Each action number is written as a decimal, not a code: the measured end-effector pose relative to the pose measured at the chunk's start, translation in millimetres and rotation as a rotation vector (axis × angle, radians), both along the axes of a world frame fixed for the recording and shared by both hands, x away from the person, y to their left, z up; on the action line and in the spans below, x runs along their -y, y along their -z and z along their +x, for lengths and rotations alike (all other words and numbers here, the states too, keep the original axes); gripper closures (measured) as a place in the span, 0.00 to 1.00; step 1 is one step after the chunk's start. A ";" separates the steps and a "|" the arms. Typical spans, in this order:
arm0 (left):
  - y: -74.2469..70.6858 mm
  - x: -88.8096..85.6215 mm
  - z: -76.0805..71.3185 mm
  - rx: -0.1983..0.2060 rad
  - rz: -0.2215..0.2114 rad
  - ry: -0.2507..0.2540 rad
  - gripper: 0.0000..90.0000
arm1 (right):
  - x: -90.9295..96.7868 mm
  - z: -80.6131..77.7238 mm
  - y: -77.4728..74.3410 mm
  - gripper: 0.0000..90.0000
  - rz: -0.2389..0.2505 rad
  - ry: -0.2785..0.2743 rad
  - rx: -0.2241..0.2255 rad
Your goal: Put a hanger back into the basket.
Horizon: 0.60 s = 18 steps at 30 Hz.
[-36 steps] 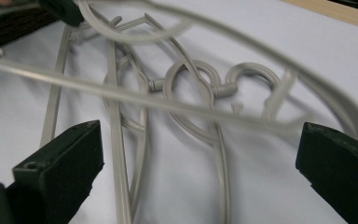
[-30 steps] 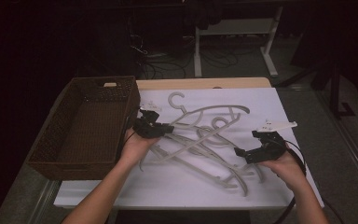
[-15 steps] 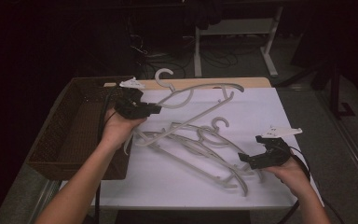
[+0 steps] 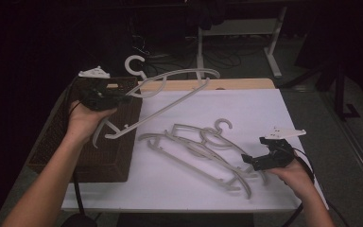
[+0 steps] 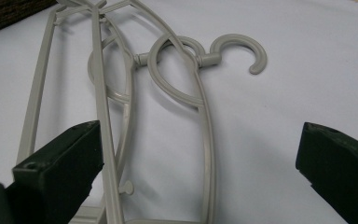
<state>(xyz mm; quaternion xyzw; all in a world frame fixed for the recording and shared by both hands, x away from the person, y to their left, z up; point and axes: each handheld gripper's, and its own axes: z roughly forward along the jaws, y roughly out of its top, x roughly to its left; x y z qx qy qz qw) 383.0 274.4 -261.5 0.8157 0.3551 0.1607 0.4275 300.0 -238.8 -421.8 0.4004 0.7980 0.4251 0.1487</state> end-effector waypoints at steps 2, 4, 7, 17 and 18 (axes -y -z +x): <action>-0.5 -12.5 -0.9 0.010 0.003 -0.013 0.91 | -0.1 0.1 0.1 0.00 -0.001 0.000 0.001; -0.6 -19.0 -1.3 0.011 0.002 -0.024 0.91 | -0.3 0.2 0.2 0.00 -0.002 0.002 0.000; 1.0 -46.9 -2.1 0.022 0.008 -0.072 0.91 | -0.5 1.0 0.5 0.00 -0.005 0.006 -0.001; 15.0 -115.5 -0.3 0.030 0.020 -0.185 0.91 | -1.3 4.0 2.0 0.00 -0.014 0.018 -0.009; 16.4 -121.4 -0.6 0.031 0.026 -0.193 0.91 | -1.4 4.2 2.2 0.00 -0.015 0.017 -0.008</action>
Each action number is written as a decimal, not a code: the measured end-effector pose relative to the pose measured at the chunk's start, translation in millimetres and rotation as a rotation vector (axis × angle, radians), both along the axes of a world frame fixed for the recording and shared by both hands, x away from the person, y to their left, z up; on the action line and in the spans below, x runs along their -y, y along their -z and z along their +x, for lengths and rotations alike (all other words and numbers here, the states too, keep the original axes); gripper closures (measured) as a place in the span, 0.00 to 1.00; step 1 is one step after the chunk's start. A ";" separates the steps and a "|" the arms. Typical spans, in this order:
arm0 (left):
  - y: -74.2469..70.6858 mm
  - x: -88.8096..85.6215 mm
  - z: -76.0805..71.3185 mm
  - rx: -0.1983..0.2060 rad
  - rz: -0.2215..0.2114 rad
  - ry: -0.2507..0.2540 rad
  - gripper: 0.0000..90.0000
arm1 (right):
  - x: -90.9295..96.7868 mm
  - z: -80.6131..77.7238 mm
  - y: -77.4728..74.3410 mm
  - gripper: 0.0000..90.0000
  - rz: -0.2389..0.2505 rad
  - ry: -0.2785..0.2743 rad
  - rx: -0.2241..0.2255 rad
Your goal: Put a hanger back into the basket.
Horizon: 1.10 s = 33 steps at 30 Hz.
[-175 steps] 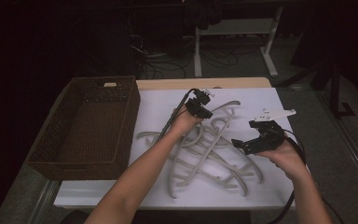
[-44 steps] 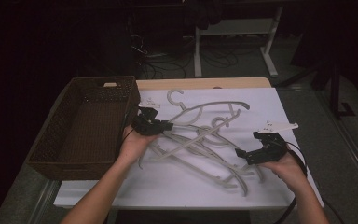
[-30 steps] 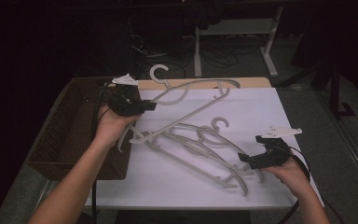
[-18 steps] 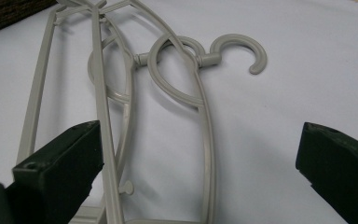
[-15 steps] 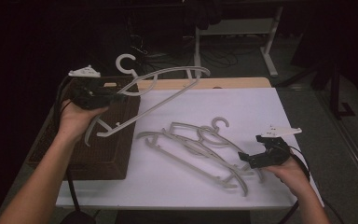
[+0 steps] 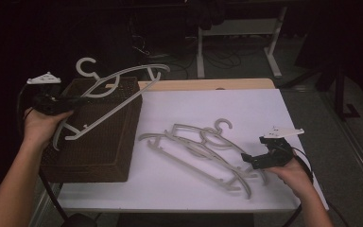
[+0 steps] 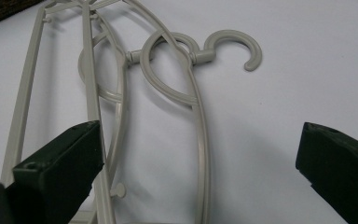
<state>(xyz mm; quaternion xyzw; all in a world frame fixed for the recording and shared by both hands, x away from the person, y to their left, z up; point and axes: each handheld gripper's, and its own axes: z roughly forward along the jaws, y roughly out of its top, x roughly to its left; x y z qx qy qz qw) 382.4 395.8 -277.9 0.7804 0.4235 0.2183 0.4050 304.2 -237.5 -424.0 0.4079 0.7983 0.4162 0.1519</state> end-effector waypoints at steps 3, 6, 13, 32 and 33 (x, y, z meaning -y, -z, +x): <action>4.3 -17.3 -1.3 0.002 0.019 -0.030 0.91 | 0.1 0.3 0.0 0.00 0.001 0.004 -0.001; 8.9 -33.8 -2.2 -0.004 0.035 -0.060 0.91 | 0.3 0.6 0.2 0.00 -0.001 0.007 -0.001; 16.8 -63.8 -7.2 -0.021 0.067 -0.117 0.91 | 1.0 1.1 0.2 0.00 -0.001 0.014 -0.002; 49.2 -60.7 7.2 -0.095 0.202 -0.150 0.91 | 2.1 1.7 0.4 0.00 0.000 0.018 -0.005; 51.2 -59.4 8.0 -0.096 0.205 -0.149 0.91 | 2.2 1.5 0.3 0.00 0.000 0.018 -0.006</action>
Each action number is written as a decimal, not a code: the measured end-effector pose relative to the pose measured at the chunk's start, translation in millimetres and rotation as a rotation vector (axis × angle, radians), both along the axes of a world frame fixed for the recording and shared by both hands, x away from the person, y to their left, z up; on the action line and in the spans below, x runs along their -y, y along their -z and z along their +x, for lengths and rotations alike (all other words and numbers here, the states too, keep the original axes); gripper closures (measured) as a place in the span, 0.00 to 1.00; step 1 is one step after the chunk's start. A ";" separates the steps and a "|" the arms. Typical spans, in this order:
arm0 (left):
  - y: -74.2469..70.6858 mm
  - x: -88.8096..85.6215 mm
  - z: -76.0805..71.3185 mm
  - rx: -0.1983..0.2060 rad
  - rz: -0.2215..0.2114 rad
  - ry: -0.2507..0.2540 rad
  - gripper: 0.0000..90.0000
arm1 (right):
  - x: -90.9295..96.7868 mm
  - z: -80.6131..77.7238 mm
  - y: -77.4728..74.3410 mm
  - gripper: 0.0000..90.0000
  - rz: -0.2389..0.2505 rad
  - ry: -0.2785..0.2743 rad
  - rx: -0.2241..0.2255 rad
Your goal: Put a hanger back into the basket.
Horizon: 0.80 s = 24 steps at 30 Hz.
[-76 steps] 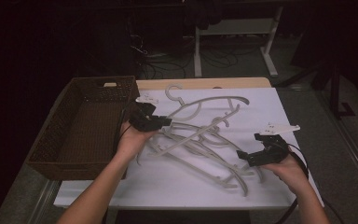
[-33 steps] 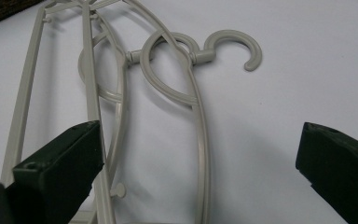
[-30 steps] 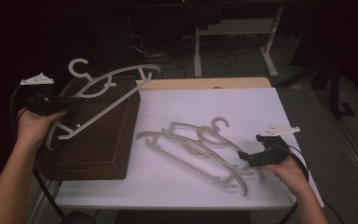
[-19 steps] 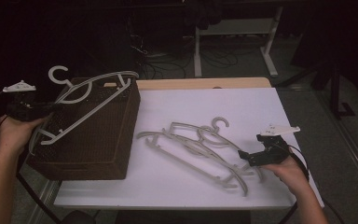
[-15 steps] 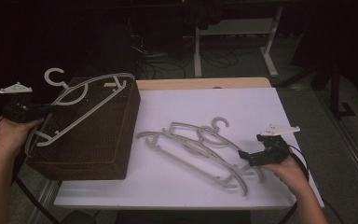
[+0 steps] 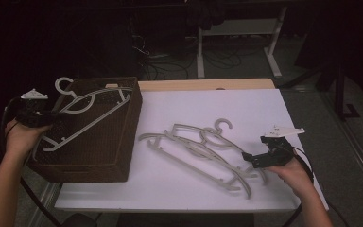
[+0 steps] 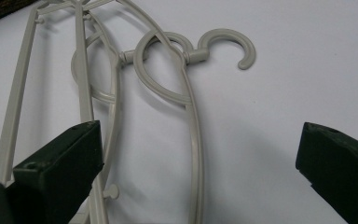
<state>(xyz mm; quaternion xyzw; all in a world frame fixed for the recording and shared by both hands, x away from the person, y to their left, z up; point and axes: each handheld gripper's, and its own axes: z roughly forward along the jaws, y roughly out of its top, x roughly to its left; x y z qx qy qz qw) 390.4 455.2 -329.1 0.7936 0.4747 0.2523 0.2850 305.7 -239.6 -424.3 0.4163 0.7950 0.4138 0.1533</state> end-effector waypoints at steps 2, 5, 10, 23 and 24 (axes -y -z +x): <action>4.1 1.7 1.5 -0.008 0.002 0.000 0.91 | 0.2 -0.3 -0.1 0.00 0.001 0.002 -0.001; 9.7 3.2 2.9 -0.022 0.007 -0.001 0.91 | 0.6 -0.3 -0.2 0.00 0.002 0.002 0.002; 17.1 5.1 3.9 -0.049 0.021 0.001 0.91 | 0.2 -0.1 -0.1 0.00 0.001 -0.001 0.000; 13.8 -4.8 1.7 -0.034 -0.067 -0.028 0.66 | -0.5 0.3 -2.1 0.00 0.004 -0.004 0.006; 13.6 -5.5 1.5 -0.032 -0.083 -0.024 0.65 | -0.5 0.4 -2.4 0.00 0.002 -0.003 0.006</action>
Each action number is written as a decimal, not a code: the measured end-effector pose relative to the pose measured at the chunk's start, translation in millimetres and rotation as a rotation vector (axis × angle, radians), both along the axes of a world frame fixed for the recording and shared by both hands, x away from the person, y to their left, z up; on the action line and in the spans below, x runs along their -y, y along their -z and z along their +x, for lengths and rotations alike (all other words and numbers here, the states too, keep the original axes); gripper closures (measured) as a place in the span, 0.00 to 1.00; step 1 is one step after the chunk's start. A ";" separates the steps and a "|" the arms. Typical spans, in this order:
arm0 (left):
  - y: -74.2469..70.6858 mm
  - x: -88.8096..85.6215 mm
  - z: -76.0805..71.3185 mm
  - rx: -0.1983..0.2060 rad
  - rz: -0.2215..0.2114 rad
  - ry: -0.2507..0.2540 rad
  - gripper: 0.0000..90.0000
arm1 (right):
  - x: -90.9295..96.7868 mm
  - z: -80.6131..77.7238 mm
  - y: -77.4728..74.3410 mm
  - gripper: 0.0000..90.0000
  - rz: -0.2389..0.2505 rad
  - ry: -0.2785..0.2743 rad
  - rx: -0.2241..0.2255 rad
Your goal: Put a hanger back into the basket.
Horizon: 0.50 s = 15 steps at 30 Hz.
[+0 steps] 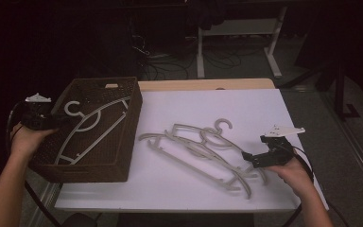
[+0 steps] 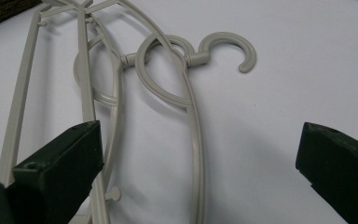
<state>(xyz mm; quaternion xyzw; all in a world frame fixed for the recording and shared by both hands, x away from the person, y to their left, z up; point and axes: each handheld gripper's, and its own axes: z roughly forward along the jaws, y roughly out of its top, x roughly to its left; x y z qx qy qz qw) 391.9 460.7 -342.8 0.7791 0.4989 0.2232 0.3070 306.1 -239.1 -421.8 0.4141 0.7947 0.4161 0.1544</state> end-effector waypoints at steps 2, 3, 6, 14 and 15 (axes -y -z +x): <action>-0.2 -0.8 -0.8 0.002 -0.031 0.005 0.61 | -0.2 0.7 -0.3 0.00 -0.003 0.002 0.002; -0.7 -0.9 -1.6 0.005 -0.042 0.011 0.59 | -0.6 1.0 -0.4 0.00 -0.007 0.001 0.002; -3.4 0.3 -4.7 0.016 -0.089 0.034 0.52 | -2.7 0.5 -1.4 0.00 -0.011 -0.002 0.005; -21.9 18.1 -15.4 0.064 -0.212 0.110 0.39 | -4.5 -0.3 -1.6 0.00 -0.009 -0.015 0.006; -24.2 22.1 -16.1 0.068 -0.223 0.123 0.38 | -4.8 -0.5 -1.7 0.00 -0.011 -0.018 0.007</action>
